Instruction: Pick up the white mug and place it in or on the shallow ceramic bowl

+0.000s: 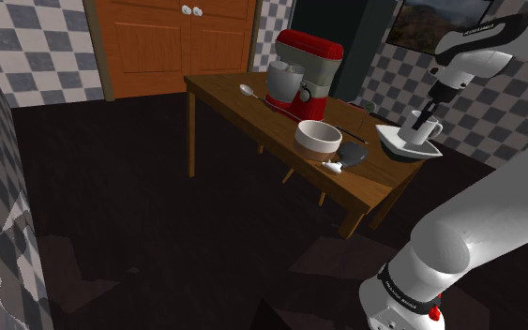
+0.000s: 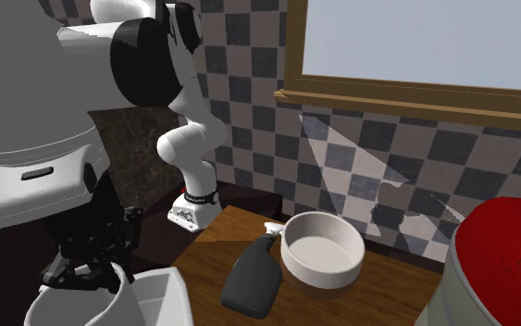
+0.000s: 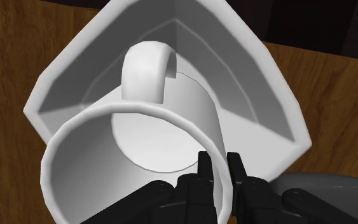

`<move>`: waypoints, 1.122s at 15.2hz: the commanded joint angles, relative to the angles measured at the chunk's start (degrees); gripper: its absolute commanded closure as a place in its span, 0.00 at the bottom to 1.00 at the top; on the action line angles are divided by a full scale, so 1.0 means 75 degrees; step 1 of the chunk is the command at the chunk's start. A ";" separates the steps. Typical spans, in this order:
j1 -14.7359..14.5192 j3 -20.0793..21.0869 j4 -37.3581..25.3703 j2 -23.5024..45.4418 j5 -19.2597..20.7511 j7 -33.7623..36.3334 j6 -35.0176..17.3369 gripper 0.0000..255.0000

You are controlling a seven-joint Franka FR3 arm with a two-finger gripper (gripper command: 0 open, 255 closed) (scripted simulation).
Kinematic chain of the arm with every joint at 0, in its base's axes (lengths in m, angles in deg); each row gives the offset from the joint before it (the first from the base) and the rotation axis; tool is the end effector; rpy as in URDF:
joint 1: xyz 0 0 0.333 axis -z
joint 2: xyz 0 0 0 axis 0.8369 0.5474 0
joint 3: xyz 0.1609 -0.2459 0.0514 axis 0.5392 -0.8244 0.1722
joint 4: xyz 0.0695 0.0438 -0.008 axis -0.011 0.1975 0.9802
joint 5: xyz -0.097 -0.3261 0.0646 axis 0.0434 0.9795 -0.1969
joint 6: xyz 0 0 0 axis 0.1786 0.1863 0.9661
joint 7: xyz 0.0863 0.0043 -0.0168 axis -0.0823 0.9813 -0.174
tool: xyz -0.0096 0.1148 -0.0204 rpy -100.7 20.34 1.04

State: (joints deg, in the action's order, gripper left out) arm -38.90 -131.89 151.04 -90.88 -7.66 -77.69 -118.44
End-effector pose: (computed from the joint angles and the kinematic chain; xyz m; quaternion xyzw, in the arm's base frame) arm 0.1794 -0.4482 0.4952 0.9982 0.0361 0.0480 0.0039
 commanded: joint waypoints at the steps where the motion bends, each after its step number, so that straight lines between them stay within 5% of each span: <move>1: 0.0000 -0.0008 0.0044 0.0009 -0.0007 -0.0009 -0.0058 1.00; 6: 0.0000 -0.0008 0.0044 0.0010 -0.0007 -0.0009 -0.0058 1.00; 7: 0.0000 -0.0008 0.0044 0.0010 -0.0007 -0.0009 -0.0058 0.00; 12: 0.0000 -0.0008 0.0043 0.0010 -0.0008 -0.0009 -0.0057 0.00; 17: 0.0009 0.0099 -0.0798 -0.0163 0.0095 0.0074 0.0910 0.00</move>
State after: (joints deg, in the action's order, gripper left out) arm -38.80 -131.30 145.77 -91.99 -7.02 -77.29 -112.49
